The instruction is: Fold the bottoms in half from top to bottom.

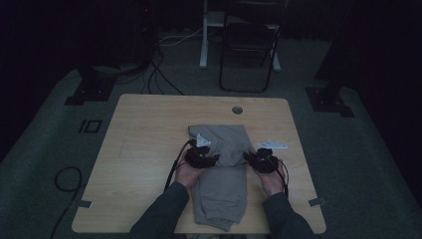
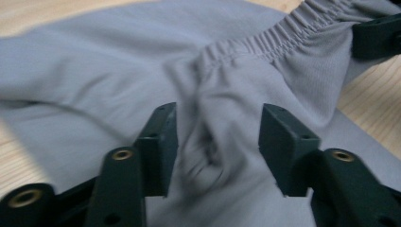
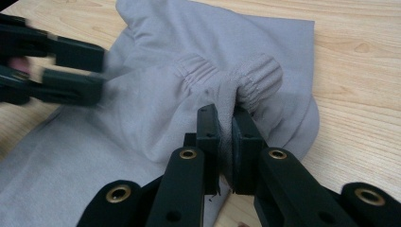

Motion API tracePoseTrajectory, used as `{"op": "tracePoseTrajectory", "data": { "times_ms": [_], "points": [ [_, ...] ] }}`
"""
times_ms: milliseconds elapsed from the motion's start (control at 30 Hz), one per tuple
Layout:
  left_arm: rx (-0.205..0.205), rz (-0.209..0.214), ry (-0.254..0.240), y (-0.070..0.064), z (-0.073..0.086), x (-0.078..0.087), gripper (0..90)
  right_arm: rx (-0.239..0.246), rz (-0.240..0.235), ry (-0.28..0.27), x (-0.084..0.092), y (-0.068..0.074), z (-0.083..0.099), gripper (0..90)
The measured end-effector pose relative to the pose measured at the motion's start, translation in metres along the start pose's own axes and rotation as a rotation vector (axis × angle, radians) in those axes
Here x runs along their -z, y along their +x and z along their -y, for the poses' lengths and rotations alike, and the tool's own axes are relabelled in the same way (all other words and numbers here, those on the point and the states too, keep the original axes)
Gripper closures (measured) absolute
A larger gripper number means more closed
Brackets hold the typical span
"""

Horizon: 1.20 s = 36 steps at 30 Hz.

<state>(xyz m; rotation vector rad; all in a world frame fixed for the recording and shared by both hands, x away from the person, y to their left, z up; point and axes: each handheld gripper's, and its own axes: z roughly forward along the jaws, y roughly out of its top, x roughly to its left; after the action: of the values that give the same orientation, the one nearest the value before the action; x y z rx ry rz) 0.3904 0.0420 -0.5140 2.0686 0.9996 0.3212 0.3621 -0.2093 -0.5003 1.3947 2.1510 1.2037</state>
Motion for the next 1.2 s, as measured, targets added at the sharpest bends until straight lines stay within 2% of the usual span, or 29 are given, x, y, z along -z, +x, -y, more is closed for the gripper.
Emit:
{"op": "tracePoseTrajectory", "data": {
  "times_ms": [33,67,100,167,267,333,433,467,500,533,567,600,633,667,700,767,833,867,967,1033,1067,1100,1133,1200],
  "points": [
    [0.000,0.000,0.000,0.000,0.000,0.000,47.7,0.000,0.000,0.000,0.000,0.000,0.000,84.3],
    [0.003,-0.017,0.045,-0.002,-0.001,-0.013,47.5,-0.006,-0.003,-0.003,-0.001,0.000,0.000,84.3],
    [0.003,-0.023,0.064,-0.002,0.000,-0.017,47.9,-0.008,-0.006,-0.003,-0.001,-0.001,0.000,84.3],
    [0.007,-0.035,0.091,0.000,0.001,-0.023,58.5,-0.011,-0.007,-0.002,-0.002,-0.001,0.001,84.2],
    [0.028,-0.014,0.076,0.003,0.000,-0.021,81.4,-0.016,-0.011,-0.003,-0.002,-0.003,0.001,84.2],
    [0.012,-0.017,0.060,0.003,-0.004,-0.014,85.1,-0.020,-0.014,-0.008,-0.002,-0.003,0.000,84.2],
    [0.012,-0.018,0.042,0.004,-0.008,-0.005,86.0,-0.019,-0.015,-0.013,-0.001,-0.003,-0.001,84.3],
    [0.016,-0.022,0.005,0.006,-0.013,0.010,86.1,-0.019,-0.023,-0.024,0.003,-0.001,-0.003,84.3],
    [0.016,-0.022,0.005,0.006,-0.013,0.010,86.1,-0.019,-0.028,-0.031,0.005,0.000,-0.004,84.3],
    [0.008,-0.027,-0.042,0.006,-0.019,0.032,86.1,-0.018,-0.037,-0.042,0.009,0.003,-0.005,84.3],
    [0.008,-0.027,-0.042,0.006,-0.019,0.032,86.1,-0.007,-0.045,-0.052,0.013,0.007,-0.007,84.3],
    [-0.002,-0.027,-0.073,0.005,-0.023,0.049,86.1,0.009,-0.050,-0.065,0.016,0.010,-0.009,84.3],
    [-0.002,-0.027,-0.073,0.005,-0.023,0.049,86.1,0.017,-0.054,-0.073,0.020,0.013,-0.010,84.3],
    [-0.009,-0.021,-0.107,0.002,-0.024,0.068,86.1,0.032,-0.063,-0.088,0.025,0.017,-0.012,84.3],
    [-0.017,-0.014,-0.116,-0.001,-0.022,0.078,86.0,0.037,-0.069,-0.095,0.029,0.020,-0.012,84.3],
    [-0.010,0.002,-0.120,-0.007,-0.013,0.089,86.0,0.044,-0.088,-0.106,0.038,0.027,-0.011,84.3],
    [-0.015,0.009,-0.112,-0.010,-0.007,0.091,85.9,0.056,-0.095,-0.101,0.043,0.031,-0.008,84.3],
    [-0.040,0.004,-0.075,-0.018,0.012,0.091,85.8,0.063,-0.107,-0.079,0.047,0.036,0.004,84.3],
    [-0.036,0.001,0.017,-0.023,0.049,0.076,85.1,0.074,-0.115,0.004,0.041,0.042,0.028,84.2],
    [0.007,0.007,0.067,-0.022,0.069,0.063,84.6,0.078,-0.118,0.071,0.031,0.045,0.048,84.3],
    [0.010,-0.001,0.077,-0.023,0.075,0.058,84.2,0.079,-0.107,0.114,0.023,0.046,0.058,84.3],
    [0.014,-0.003,0.048,-0.023,0.081,0.056,83.7,0.074,-0.103,0.138,0.019,0.046,0.063,84.2],
    [0.012,-0.004,0.041,-0.022,0.082,0.055,83.5,0.069,-0.105,0.156,0.013,0.045,0.069,84.2],
    [0.008,-0.003,0.031,-0.019,0.081,0.053,83.0,0.057,-0.111,0.146,0.010,0.040,0.067,83.9]
  ]
}}
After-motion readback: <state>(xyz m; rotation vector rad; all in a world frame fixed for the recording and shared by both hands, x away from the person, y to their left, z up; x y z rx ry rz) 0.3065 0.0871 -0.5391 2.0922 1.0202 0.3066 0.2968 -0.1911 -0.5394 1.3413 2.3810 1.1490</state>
